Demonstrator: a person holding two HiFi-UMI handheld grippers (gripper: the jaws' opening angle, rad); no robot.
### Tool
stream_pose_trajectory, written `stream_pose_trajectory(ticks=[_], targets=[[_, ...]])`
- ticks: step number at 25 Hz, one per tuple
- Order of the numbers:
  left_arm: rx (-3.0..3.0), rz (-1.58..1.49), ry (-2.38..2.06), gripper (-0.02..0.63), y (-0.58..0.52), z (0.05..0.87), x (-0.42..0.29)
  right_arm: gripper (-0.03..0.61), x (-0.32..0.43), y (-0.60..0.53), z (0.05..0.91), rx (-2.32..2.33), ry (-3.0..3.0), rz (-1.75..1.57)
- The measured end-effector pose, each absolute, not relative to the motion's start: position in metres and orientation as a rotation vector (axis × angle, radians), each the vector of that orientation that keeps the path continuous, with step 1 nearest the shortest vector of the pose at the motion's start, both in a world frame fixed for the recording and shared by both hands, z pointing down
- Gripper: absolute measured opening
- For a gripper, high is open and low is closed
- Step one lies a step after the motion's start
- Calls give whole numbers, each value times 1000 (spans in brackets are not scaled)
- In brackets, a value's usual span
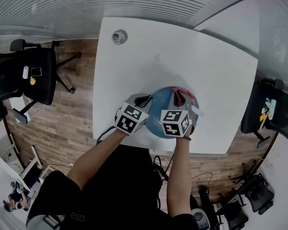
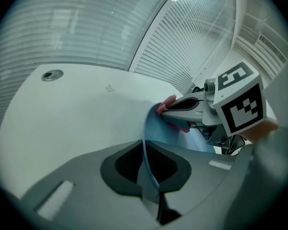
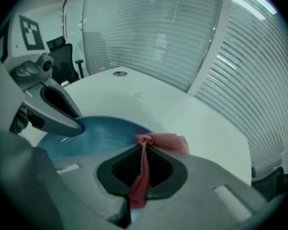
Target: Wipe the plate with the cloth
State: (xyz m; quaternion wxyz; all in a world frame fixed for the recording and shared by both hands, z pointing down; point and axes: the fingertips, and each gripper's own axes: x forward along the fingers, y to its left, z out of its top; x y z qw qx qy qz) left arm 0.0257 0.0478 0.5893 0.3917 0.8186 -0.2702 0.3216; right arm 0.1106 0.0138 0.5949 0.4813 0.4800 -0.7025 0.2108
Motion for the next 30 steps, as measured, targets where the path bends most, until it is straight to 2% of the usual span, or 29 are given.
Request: stream_pose_trajectory(ticks=[8, 19, 30], targets=[[2069, 798, -695, 17, 48, 588, 26, 12, 160, 35, 600, 1079, -1487, 353], [2041, 760, -725, 14, 47, 588, 25, 12, 191, 83, 603, 971, -1389, 461], [2003, 726, -741, 14, 46, 588, 23, 12, 184, 147, 604, 848, -1359, 549]])
